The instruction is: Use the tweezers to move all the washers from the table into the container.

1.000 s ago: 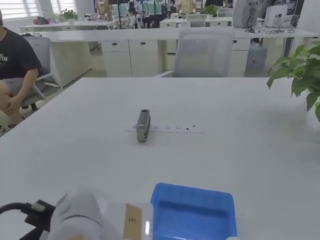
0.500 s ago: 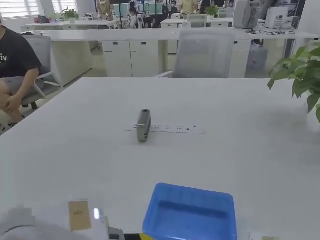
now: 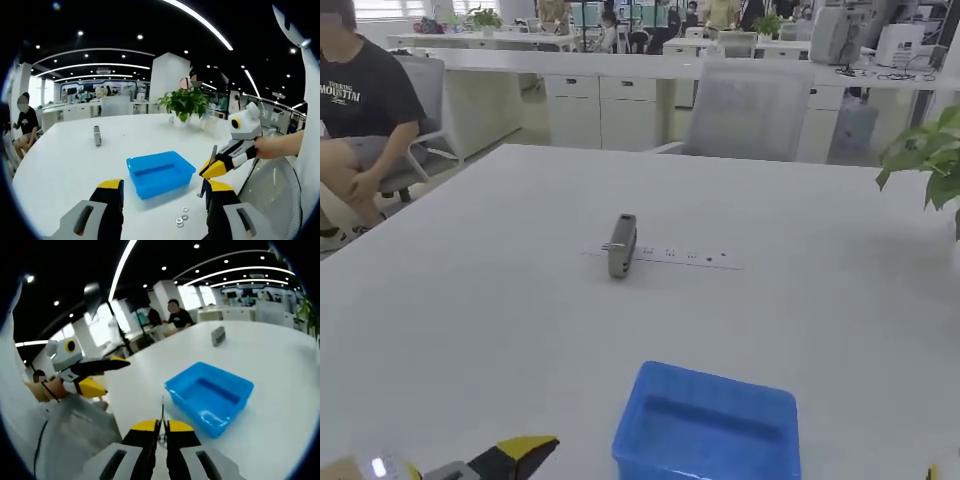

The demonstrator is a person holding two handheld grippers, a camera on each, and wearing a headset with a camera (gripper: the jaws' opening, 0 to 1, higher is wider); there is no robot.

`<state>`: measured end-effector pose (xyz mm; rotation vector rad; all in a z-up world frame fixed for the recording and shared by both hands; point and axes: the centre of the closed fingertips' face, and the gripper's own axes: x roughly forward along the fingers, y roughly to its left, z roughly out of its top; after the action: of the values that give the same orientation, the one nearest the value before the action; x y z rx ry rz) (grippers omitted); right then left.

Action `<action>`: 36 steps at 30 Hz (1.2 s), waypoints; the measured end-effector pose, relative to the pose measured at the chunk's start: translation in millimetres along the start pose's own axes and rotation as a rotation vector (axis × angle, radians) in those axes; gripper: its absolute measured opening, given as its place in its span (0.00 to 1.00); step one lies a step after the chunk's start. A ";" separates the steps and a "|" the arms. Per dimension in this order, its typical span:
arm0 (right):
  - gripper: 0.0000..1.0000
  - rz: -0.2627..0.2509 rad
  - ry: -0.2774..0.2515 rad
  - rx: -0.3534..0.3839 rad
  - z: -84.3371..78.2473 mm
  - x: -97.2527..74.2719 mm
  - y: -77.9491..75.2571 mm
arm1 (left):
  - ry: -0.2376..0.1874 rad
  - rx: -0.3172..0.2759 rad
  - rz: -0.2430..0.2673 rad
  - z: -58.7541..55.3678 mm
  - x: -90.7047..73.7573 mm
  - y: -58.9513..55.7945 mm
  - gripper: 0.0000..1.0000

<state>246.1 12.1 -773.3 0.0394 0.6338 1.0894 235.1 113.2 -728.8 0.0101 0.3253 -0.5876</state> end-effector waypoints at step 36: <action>0.02 -0.230 0.046 -0.053 40.1 32.8 -101.9 | -0.141 -0.063 0.118 18.0 -15.5 28.8 0.70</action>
<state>358.8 1.4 -789.2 -0.1030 0.6336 0.8859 244.0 143.8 -709.4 -0.0722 0.2049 -0.4581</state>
